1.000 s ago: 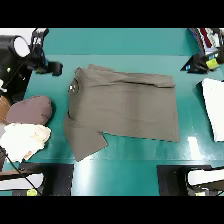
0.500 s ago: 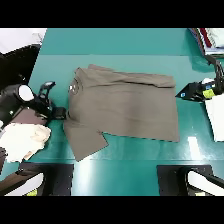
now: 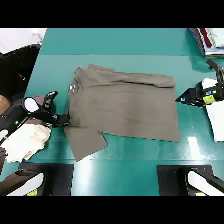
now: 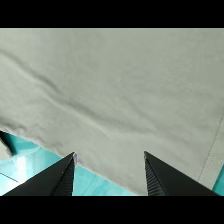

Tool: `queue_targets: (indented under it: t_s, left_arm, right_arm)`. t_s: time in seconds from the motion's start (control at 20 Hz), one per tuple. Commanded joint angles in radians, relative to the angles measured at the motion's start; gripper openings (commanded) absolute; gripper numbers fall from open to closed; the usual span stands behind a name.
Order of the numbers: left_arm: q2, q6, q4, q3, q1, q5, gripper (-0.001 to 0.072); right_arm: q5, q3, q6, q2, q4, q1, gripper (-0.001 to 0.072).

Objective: Fold the shirts.

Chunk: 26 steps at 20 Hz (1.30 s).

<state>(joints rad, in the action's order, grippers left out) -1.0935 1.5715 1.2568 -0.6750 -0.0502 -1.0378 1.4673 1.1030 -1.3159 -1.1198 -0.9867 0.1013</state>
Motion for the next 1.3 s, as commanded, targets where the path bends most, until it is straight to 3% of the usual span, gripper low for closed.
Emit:
queue_targets:
  t_s: [0.0, 0.25, 0.45, 0.6, 0.8, 0.85, 0.9, 1.05, 1.1, 1.25]
  left_arm:
    - [0.002, 0.002, -0.005, -0.031, 0.001, -0.01, 0.0024]
    - [0.106, -0.001, -0.005, -0.077, 0.001, -0.028, 0.0024]
    - [0.13, -0.001, -0.013, -0.077, 0.001, -0.028, 0.0024]
    - [0.13, -0.002, -0.012, -0.077, 0.001, -0.025, 0.0025]
    - [0.13, -0.001, -0.012, -0.077, 0.001, -0.025, 0.0025]
    - [0.13, -0.001, -0.012, -0.077, 0.001, -0.026, 0.0025]
    - [0.13, -0.001, -0.012, -0.077, 0.001, -0.027, 0.0025]
    - [0.131, -0.001, -0.031, -0.077, 0.001, -0.055, 0.0024]
    - [0.134, -0.001, -0.04, -0.077, 0.001, -0.06, 0.0023]
    - [0.219, 0.0, -0.037, -0.147, 0.001, -0.064, 0.0024]
  right_arm:
    - [0.036, -0.007, 0.0, 0.004, -0.018, 0.026, 0.0482]
    - [0.045, -0.269, -0.013, 0.084, -0.194, 0.237, 0.0485]
    - [0.033, -0.459, -0.013, 0.055, -0.208, 0.399, 0.0486]
    - [-0.014, -0.536, -0.008, -0.015, -0.129, 0.381, 0.0441]
    - [-0.108, -0.547, -0.004, -0.073, -0.069, 0.233, 0.0438]
    - [-0.119, -0.536, -0.004, -0.082, -0.069, 0.193, 0.0408]
    - [-0.123, -0.524, -0.004, -0.09, -0.07, 0.16, 0.0298]
    - [-0.133, -0.485, -0.003, -0.087, -0.07, 0.074, 0.006]
    - [-0.134, -0.468, -0.003, -0.068, -0.069, 0.054, 0.0016]
    - [-0.112, -0.353, -0.003, 0.047, -0.069, 0.02, 0.0014]
